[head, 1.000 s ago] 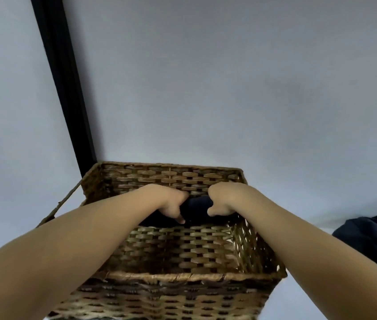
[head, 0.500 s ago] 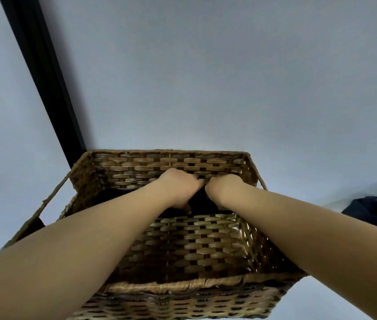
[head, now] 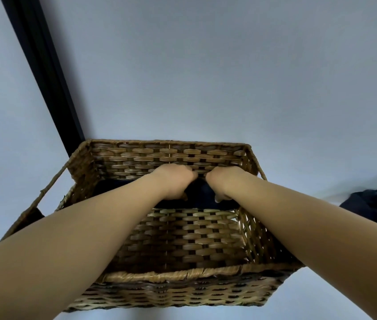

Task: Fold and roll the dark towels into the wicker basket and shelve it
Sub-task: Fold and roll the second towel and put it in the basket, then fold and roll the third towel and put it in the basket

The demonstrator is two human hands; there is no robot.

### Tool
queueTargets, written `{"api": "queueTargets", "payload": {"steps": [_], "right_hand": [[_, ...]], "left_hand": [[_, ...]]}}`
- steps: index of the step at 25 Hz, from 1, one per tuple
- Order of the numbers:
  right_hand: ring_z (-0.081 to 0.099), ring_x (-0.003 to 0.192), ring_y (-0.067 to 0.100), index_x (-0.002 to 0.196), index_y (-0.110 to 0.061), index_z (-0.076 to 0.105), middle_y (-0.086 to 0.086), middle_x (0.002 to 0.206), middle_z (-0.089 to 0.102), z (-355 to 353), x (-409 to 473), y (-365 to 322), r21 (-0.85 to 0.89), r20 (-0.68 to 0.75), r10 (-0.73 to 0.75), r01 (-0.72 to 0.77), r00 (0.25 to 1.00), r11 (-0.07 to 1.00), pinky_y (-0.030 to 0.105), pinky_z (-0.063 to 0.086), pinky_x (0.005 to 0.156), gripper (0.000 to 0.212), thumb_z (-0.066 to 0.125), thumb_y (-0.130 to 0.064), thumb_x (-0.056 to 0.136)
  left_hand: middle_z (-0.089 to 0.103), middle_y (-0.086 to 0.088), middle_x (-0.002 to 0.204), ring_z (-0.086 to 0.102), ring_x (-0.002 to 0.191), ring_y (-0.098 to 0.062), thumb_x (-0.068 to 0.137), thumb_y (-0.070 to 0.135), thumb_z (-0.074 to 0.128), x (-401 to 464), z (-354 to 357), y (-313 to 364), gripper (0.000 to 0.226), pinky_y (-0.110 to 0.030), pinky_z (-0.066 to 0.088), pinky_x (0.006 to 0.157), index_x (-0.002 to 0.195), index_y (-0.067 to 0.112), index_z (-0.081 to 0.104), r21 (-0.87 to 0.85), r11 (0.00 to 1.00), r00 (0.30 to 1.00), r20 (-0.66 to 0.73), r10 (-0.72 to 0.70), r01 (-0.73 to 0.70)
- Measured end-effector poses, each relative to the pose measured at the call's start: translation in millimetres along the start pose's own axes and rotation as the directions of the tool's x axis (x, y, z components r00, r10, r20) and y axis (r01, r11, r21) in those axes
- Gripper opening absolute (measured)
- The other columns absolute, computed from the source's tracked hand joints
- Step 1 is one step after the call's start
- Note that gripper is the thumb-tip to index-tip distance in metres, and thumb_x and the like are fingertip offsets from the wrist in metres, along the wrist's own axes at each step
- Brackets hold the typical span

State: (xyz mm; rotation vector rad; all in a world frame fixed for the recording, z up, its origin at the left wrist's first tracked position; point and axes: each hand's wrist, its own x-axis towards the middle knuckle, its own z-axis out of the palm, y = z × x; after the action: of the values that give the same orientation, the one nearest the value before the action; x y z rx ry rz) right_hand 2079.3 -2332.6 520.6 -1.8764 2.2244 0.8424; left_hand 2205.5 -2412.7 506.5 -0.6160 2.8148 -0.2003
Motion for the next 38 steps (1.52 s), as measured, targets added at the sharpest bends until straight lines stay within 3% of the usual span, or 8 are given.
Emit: {"api": "queueTargets", "payload": {"steps": [9,13,17,20,23,25,27,38], "right_hand": [[0.057,0.122,0.027,0.143,-0.005,0.046,0.012,0.138,0.055,2.9,7.7,4.5,-0.055,0.055,0.003,0.0,0.998,0.998,0.034,0.047,0.093,0.054,0.065,-0.026,0.097],[0.059,0.113,0.028,0.133,-0.006,0.055,0.011,0.13,0.06,-6.7,-8.2,10.9,0.113,0.028,-0.03,0.027,0.999,0.993,0.035,0.046,0.084,0.045,0.062,-0.034,0.098],[0.06,0.101,0.025,0.122,-0.014,0.061,0.003,0.116,0.063,-25.2,-48.1,22.5,0.17,-0.152,-0.066,0.092,0.986,0.981,0.034,0.045,0.076,0.038,0.055,-0.043,0.099],[0.058,0.106,0.024,0.129,-0.022,0.053,0.002,0.124,0.059,-40.4,-90.1,38.3,0.174,-0.405,-0.003,0.08,0.914,0.981,0.039,0.051,0.082,0.04,0.051,-0.048,0.098],[0.046,0.128,0.029,0.153,-0.029,0.024,0.004,0.156,0.031,-41.7,-124.2,60.6,0.175,-0.644,0.147,-0.042,0.751,0.984,0.043,0.05,0.093,0.071,0.048,-0.062,0.095],[0.037,0.136,0.033,0.157,-0.032,0.007,0.005,0.166,0.007,-36.8,-138.5,69.6,0.19,-0.679,0.193,-0.085,0.708,0.978,0.046,0.047,0.1,0.085,0.046,-0.069,0.092],[0.035,0.138,0.034,0.157,-0.032,0.003,0.005,0.167,-0.001,-29.9,-147.2,75.2,0.209,-0.677,0.211,-0.091,0.705,0.974,0.046,0.045,0.103,0.086,0.045,-0.07,0.092],[0.041,0.134,0.02,0.151,-0.032,0.031,-0.009,0.161,0.018,80.8,-216.3,172.3,0.432,-0.642,0.339,-0.042,0.688,0.901,0.036,0.048,0.093,0.062,0.048,-0.059,0.097]], "left_hand": [[0.064,-0.006,0.125,0.063,0.108,-0.027,0.087,0.027,0.077,7.7,7.4,-5.0,0.046,-0.045,0.056,0.086,0.128,0.019,0.058,-0.014,1.0,0.999,0.036,0.006,-0.005],[0.063,-0.006,0.128,0.062,0.112,-0.027,0.088,0.033,0.075,-1.5,-7.5,-4.1,0.051,-0.041,0.055,0.083,0.132,0.019,0.056,0.01,1.0,0.997,0.078,-0.011,0.01],[0.063,-0.002,0.128,0.061,0.108,-0.024,0.091,0.045,0.067,-24.7,-45.2,3.7,0.05,-0.036,0.051,0.081,0.134,0.024,0.054,0.002,0.997,0.993,0.084,-0.079,0.079],[0.061,0.003,0.127,0.058,0.105,-0.019,0.093,0.057,0.057,-53.0,-89.2,4.8,0.047,-0.034,0.046,0.077,0.13,0.028,0.053,-0.068,0.983,0.974,-0.136,-0.181,0.173],[0.034,0.003,0.159,0.035,0.143,-0.021,0.092,0.065,0.05,-72.0,-110.9,6.9,0.069,-0.041,0.041,0.104,0.151,0.034,0.032,-0.127,0.95,0.787,-0.536,-0.307,0.285],[0.002,0.003,0.169,0.006,0.155,-0.023,0.089,0.071,0.047,-77.1,-113.8,13.7,0.085,-0.046,0.022,0.122,0.158,0.038,0.01,-0.144,0.943,0.767,-0.552,-0.328,0.3],[-0.01,0.003,0.169,-0.005,0.156,-0.023,0.089,0.073,0.044,-74.7,-114.6,25.2,0.088,-0.048,0.012,0.125,0.159,0.039,0.003,-0.12,0.95,0.783,-0.542,-0.306,0.289],[0.01,0.001,0.169,0.001,0.156,-0.021,0.093,0.065,0.046,-38.5,-153.8,179.9,0.072,-0.044,0.009,0.125,0.154,0.028,0.031,-0.118,0.99,0.735,-0.664,-0.14,0.082]]}}
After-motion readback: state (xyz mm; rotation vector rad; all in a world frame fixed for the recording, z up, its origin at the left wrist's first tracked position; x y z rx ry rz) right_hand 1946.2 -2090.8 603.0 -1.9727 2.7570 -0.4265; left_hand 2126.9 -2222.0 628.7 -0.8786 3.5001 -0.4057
